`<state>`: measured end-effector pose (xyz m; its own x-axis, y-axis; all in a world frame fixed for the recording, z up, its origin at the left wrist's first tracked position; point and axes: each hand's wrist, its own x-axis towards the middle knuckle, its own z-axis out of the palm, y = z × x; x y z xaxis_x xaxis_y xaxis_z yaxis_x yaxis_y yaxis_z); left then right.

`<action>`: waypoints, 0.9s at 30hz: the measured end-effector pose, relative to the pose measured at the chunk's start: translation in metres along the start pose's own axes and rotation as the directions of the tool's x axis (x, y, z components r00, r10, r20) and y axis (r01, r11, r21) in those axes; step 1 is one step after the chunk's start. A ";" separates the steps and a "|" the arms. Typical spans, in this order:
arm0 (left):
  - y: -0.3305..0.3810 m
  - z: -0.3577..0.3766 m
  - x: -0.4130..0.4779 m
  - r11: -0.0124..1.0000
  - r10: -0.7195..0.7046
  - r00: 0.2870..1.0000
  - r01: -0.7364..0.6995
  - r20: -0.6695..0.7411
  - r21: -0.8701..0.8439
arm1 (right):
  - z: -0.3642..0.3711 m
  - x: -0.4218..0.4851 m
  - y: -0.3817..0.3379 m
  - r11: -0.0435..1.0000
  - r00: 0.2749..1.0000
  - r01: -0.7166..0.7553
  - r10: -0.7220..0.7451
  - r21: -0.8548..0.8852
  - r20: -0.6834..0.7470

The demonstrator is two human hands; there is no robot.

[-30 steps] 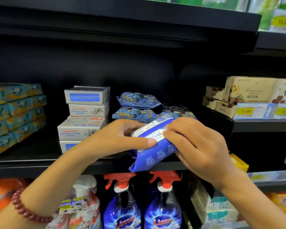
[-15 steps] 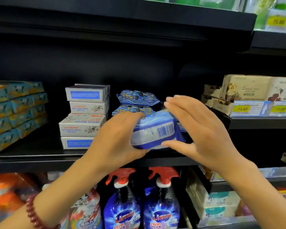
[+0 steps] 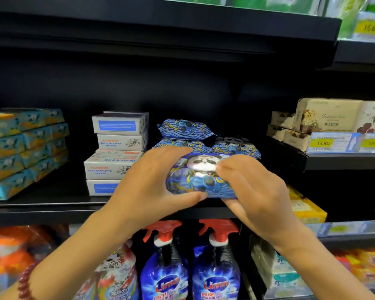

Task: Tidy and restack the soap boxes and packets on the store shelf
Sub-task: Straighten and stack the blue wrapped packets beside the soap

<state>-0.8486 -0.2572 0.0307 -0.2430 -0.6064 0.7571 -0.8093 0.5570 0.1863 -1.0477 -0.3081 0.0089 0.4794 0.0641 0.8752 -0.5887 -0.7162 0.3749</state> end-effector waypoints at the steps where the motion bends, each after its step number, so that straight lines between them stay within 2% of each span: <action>1: -0.002 -0.001 0.002 0.999 -0.021 0.999 0.022 0.032 -0.023 | 0.002 -0.002 -0.001 0.999 0.998 0.040 -0.040 0.002 -0.042; 4: -0.008 0.000 0.005 0.998 -0.057 0.990 0.061 0.131 -0.026 | 0.007 -0.005 -0.003 0.991 0.984 0.134 -0.134 -0.008 -0.113; 7: -0.013 0.002 0.008 0.996 -0.067 0.991 0.072 0.116 -0.044 | 0.014 -0.005 -0.003 0.996 0.992 0.088 -0.088 -0.003 -0.094; 10: -0.022 0.005 0.013 0.994 -0.109 0.989 0.110 0.098 -0.005 | 0.016 -0.012 0.001 0.997 0.996 -0.083 0.082 0.008 0.043; 13: -0.033 0.010 0.014 0.969 -0.178 0.967 0.140 0.182 0.204 | 0.012 -0.028 0.009 0.975 0.955 -0.224 0.217 0.011 0.204; 16: -0.039 0.017 0.012 0.945 -0.226 0.937 0.143 0.268 0.296 | 0.010 -0.041 0.013 0.963 0.887 -0.268 0.257 -0.026 0.383; 18: -0.039 0.020 0.012 0.942 -0.203 0.939 0.110 0.279 0.316 | 0.010 -0.047 0.013 0.965 0.853 -0.262 0.246 -0.030 0.460; 23: -0.028 0.022 0.016 0.964 -0.080 0.961 0.007 0.265 0.265 | 0.014 -0.058 0.013 0.963 0.834 -0.268 0.238 -0.012 0.498; 27: -0.033 0.024 0.019 0.968 -0.125 0.945 0.049 0.303 0.247 | 0.015 -0.063 0.014 0.955 0.832 -0.297 0.259 0.001 0.491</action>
<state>-0.8393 -0.3014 0.0239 -0.2909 -0.8145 0.5020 -0.9270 0.3697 0.0627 -1.0762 -0.3324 -0.0457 0.5664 -0.4733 0.6747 -0.7039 -0.7037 0.0972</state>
